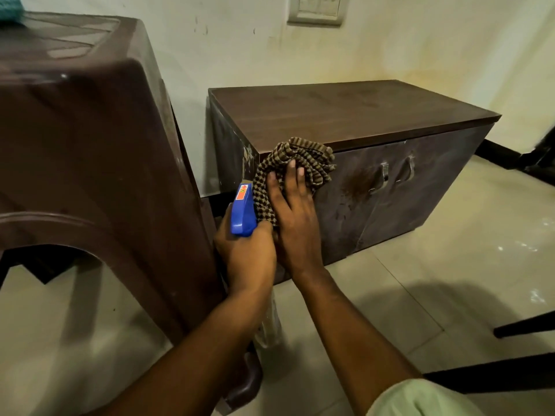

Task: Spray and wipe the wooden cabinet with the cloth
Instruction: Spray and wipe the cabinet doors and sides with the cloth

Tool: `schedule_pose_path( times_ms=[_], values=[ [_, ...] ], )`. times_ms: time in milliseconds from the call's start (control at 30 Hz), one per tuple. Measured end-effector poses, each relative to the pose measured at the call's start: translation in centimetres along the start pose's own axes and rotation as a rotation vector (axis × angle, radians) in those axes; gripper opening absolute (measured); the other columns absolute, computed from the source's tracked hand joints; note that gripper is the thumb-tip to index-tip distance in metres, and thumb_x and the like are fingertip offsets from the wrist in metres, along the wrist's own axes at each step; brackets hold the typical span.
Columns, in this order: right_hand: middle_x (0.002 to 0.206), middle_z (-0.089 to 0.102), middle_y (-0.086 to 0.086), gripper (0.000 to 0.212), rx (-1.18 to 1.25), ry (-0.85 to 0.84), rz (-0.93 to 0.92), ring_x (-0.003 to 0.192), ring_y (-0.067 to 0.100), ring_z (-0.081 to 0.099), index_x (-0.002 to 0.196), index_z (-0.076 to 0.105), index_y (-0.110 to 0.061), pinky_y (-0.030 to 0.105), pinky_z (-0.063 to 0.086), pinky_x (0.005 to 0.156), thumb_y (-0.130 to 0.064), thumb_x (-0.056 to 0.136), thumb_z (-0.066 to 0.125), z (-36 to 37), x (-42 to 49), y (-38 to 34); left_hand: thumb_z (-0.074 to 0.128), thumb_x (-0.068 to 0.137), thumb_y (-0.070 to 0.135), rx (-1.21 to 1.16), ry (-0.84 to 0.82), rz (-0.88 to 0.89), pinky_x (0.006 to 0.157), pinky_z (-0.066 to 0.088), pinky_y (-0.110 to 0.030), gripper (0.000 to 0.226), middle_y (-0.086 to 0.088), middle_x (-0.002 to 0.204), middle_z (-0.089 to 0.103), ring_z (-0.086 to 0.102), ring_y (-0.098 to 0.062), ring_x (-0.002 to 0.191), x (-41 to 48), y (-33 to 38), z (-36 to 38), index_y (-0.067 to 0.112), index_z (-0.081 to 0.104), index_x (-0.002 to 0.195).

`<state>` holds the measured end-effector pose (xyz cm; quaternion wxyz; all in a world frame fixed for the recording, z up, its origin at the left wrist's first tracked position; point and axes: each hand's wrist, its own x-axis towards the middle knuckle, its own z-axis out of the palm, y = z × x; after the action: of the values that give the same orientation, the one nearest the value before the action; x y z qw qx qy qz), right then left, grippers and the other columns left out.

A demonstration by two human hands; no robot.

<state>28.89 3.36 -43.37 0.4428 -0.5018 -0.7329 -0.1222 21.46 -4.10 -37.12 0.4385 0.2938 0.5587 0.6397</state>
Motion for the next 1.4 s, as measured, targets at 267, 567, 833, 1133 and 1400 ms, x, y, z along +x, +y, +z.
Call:
schedule_pose_path(
  times_ms=[267, 567, 833, 1133, 1400],
  values=[
    [0.153, 0.023, 0.015, 0.057, -0.14, 0.009, -0.072, 0.143, 0.033, 0.018, 0.144, 0.026, -0.011, 0.045, 0.013, 0.117, -0.029, 0.092, 0.041, 2.2, -1.5, 1.0, 0.057, 0.072, -0.009, 0.085, -0.043, -0.08, 0.042, 0.041, -0.015, 0.028, -0.002, 0.064, 0.051, 0.048, -0.011, 0.053, 2.1, -0.1, 0.5, 0.019, 0.051, 0.072],
    [0.155, 0.024, 0.013, 0.066, -0.156, -0.042, -0.092, 0.144, 0.033, 0.018, 0.146, 0.026, -0.011, 0.043, 0.011, 0.118, -0.024, 0.087, 0.051, 1.7, -1.9, 1.2, 0.059, 0.068, -0.001, 0.132, -0.005, -0.159, 0.054, 0.047, -0.025, 0.026, -0.003, 0.073, 0.058, 0.055, -0.015, 0.063, 2.5, -1.1, 0.5, 0.011, 0.06, 0.091],
    [0.155, 0.019, 0.009, 0.065, -0.029, 0.002, -0.083, 0.146, 0.029, 0.014, 0.145, 0.033, -0.008, 0.042, 0.009, 0.12, -0.023, 0.086, 0.054, 1.5, -1.2, 1.4, 0.06, 0.068, 0.002, 0.139, -0.014, -0.125, 0.066, 0.053, -0.033, 0.041, -0.005, 0.077, 0.06, 0.059, -0.015, 0.067, 3.4, -1.5, 0.8, 0.006, 0.06, 0.108],
    [0.156, 0.014, 0.006, 0.087, -0.111, -0.114, -0.072, 0.146, 0.03, 0.015, 0.148, 0.021, -0.013, 0.044, 0.017, 0.118, -0.019, 0.077, 0.071, 3.2, -4.8, 3.0, 0.06, 0.065, 0.002, 0.223, -0.073, -0.199, 0.075, 0.054, -0.043, 0.041, -0.011, 0.082, 0.059, 0.059, -0.024, 0.074, 2.4, -2.4, 0.4, 0.003, 0.061, 0.106],
    [0.152, 0.031, 0.02, 0.064, 0.036, 0.051, 0.001, 0.143, 0.037, 0.022, 0.143, 0.038, -0.003, 0.05, 0.02, 0.116, -0.022, 0.082, 0.048, 0.4, 0.1, 0.8, 0.065, 0.06, 0.016, 0.186, -0.028, -0.036, 0.067, 0.052, -0.032, 0.037, -0.006, 0.076, 0.063, 0.06, -0.015, 0.065, 2.5, -0.3, 1.2, 0.007, 0.062, 0.096]
  ],
)
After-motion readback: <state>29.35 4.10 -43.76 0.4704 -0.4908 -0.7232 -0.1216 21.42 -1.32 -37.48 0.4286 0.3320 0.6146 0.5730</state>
